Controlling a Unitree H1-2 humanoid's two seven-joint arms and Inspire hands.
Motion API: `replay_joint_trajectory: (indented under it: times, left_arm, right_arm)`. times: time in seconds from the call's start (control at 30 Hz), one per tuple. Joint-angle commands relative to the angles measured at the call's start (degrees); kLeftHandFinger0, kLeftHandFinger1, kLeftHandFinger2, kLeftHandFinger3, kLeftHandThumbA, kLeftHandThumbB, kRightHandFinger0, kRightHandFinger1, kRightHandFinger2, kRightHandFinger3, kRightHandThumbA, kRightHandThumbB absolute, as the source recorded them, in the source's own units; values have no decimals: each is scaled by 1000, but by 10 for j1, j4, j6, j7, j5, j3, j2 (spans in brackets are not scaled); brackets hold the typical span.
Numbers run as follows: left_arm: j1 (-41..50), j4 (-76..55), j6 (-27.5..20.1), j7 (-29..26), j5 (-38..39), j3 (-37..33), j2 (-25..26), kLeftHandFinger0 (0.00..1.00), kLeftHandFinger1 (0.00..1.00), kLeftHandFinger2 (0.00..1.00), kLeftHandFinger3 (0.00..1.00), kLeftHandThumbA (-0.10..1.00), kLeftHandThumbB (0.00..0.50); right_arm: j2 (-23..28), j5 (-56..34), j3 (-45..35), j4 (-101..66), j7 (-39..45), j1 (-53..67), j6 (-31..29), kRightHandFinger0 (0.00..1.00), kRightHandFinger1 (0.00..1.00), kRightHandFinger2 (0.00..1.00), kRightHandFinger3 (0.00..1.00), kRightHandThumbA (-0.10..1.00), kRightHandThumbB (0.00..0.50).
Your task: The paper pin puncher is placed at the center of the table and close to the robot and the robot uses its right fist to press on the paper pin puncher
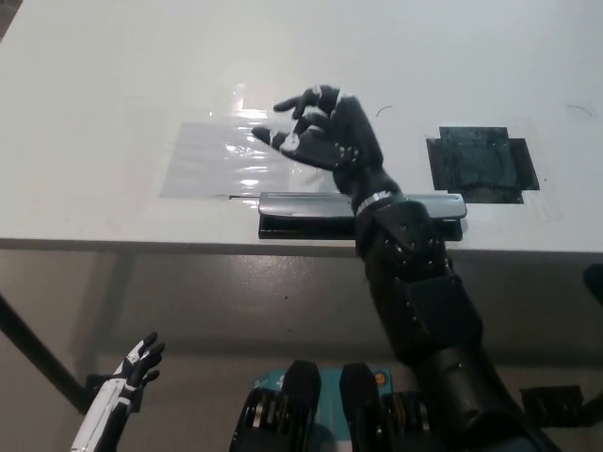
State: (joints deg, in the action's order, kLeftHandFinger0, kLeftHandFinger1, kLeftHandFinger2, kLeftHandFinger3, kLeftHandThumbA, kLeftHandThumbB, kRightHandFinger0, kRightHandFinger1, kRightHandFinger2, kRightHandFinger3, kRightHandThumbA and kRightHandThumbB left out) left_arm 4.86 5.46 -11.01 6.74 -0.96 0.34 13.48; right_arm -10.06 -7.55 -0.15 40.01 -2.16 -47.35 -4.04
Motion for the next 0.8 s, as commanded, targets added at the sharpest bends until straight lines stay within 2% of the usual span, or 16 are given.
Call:
replay_joint_trajectory:
  times: [0.0,0.03,0.07,0.1,0.17,0.2,0.23,0.3,0.37,0.47,0.5,0.57,0.63,0.67,0.7,0.77]
  left_arm:
    - [-6,-17,-19,13,10,1,10,1000,1000,1000,1000,1000,231]
    - [-7,-18,-15,13,11,2,10,1000,1000,1000,1000,1000,239]
    - [-6,-22,-12,13,10,2,10,1000,1000,1000,1000,1000,237]
    - [-6,-22,-14,12,9,1,10,1000,1000,1000,1000,1000,230]
    - [-6,-20,-19,12,5,1,10,1000,1000,1000,1000,1000,212]
    - [-7,-16,-25,11,4,1,10,1000,1000,1000,1000,1000,210]
    - [-7,-15,-26,12,5,1,10,1000,1000,1000,1000,1000,204]
    - [-7,-14,-26,13,9,1,9,1000,1000,1000,1000,1000,201]
    - [-7,-16,-22,11,4,2,8,1000,1000,1000,1000,1000,227]
    - [-8,-14,-23,12,3,2,8,1000,1000,1000,1000,1000,224]
    - [-6,-19,-18,14,4,2,9,1000,1000,1000,1000,1000,218]
    - [-6,-22,-15,14,4,2,9,1000,1000,1000,1000,1000,214]
    - [-7,-20,-15,14,5,2,9,1000,1000,1000,1000,1000,209]
    - [-7,-20,-14,15,6,2,9,1000,1000,1000,1000,1000,209]
    - [-6,-19,-20,13,2,2,10,1000,1000,1000,1000,1000,210]
    - [-5,-19,-20,14,3,3,10,1000,1000,1000,1000,1000,209]
  right_arm:
    - [1,14,-2,33,-4,-23,-66,46,220,457,298,1000,176]
    - [2,13,-3,39,-5,-22,-70,19,191,432,288,1000,169]
    - [4,12,-6,50,-6,-19,-72,51,191,412,275,1000,161]
    - [6,12,-7,61,-6,-16,-77,42,186,395,260,1000,146]
    - [9,17,-6,80,-13,-11,-81,57,204,413,283,1000,149]
    - [11,22,-5,90,-19,-7,-81,77,218,421,289,1000,171]
    - [13,26,-4,102,-24,-4,-84,91,210,410,283,1000,160]
    - [15,22,-5,128,-17,3,-103,41,187,397,282,1000,160]
    - [17,25,-4,147,-18,8,-119,1,169,394,285,1000,147]
    - [20,17,-10,191,-4,13,-145,0,128,367,260,1000,138]
    - [22,16,-14,209,-10,15,-146,0,130,370,248,1000,158]
    - [23,5,-24,239,-10,15,-156,0,121,366,253,1000,161]
    - [25,7,-27,270,-8,20,-174,0,125,364,238,1000,127]
    - [25,10,-27,280,-8,21,-182,0,126,364,238,1000,126]
    - [23,0,-35,310,6,37,-187,0,113,354,245,1000,147]
    - [18,0,-39,340,1,47,-194,0,45,292,179,1000,146]
